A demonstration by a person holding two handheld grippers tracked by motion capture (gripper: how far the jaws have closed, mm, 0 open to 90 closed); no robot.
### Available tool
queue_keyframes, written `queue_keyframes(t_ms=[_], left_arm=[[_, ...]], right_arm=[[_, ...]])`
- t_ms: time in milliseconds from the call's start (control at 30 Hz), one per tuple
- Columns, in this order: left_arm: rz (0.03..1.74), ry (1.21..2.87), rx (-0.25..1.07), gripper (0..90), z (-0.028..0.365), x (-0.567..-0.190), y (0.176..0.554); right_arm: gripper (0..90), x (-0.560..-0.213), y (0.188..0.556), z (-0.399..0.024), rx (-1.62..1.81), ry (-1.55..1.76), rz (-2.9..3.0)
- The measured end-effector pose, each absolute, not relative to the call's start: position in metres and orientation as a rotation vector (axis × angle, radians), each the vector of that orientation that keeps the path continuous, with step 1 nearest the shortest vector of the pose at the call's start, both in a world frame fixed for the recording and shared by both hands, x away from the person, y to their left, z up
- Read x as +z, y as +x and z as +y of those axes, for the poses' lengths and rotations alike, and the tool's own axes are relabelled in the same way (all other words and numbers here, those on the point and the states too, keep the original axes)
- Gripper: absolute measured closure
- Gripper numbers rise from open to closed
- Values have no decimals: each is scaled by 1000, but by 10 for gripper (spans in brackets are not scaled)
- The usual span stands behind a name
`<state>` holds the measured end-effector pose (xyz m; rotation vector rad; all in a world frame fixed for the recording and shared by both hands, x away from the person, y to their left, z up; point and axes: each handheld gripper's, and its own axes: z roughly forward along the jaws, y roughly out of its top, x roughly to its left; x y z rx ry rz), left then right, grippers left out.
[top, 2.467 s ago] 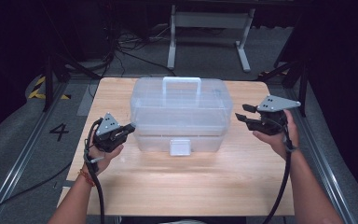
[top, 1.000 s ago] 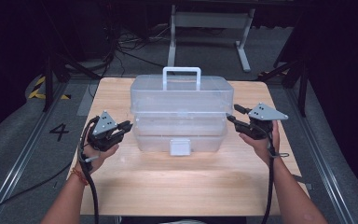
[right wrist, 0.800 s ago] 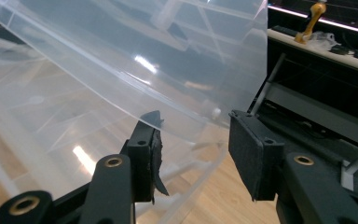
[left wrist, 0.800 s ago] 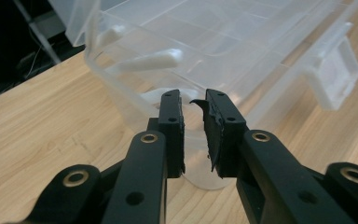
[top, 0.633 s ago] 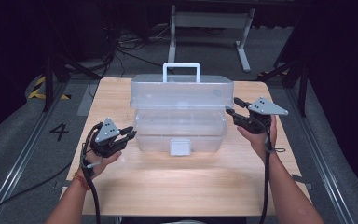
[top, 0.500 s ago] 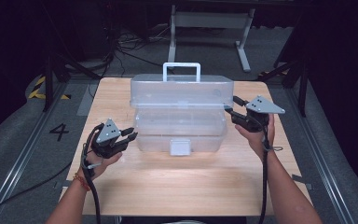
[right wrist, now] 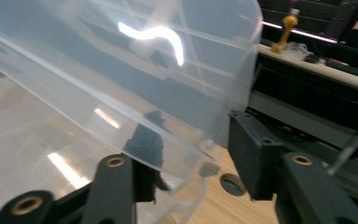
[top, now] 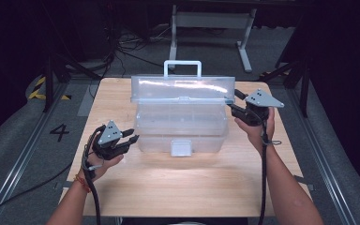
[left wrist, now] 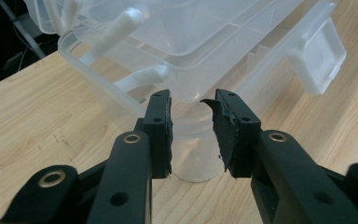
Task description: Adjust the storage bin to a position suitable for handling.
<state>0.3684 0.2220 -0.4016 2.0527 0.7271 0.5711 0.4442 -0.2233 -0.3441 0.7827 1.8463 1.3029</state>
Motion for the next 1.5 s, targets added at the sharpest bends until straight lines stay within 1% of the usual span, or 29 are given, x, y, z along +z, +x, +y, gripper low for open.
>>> queue_keyframes(t_ms=[167, 533, 633, 867, 1033, 1200, 1300, 1367, 1400, 1500], left_arm=[[718, 2062, 559, 669, 220, -403, 369], [722, 2059, 559, 659, 220, -404, 369], [726, 2053, 553, 658, 221, -404, 371], [719, 2058, 546, 656, 222, -404, 372], [717, 2060, 542, 655, 223, -404, 373], [717, 2075, 544, 638, 223, -404, 372], [729, 2093, 563, 613, 227, -404, 371], [759, 2097, 591, 598, 231, -406, 368], [781, 2102, 604, 572, 233, -407, 367], [819, 2138, 600, 544, 241, -415, 363]], right_arm=[[563, -338, 448, -221, 1300, 785, 1833], [622, -327, 462, -222, 1297, 815, 1829], [649, -328, 470, -222, 1296, 837, 1837], [681, -331, 481, -220, 1251, 854, 1850], [679, -326, 489, -221, 1249, 835, 1867], [679, -323, 498, -222, 1276, 857, 1867], [680, -324, 501, -223, 1301, 864, 1858], [680, -325, 502, -224, 1312, 865, 1852], [680, -325, 503, -224, 1315, 866, 1851], [680, -323, 506, -224, 1318, 875, 1857]])
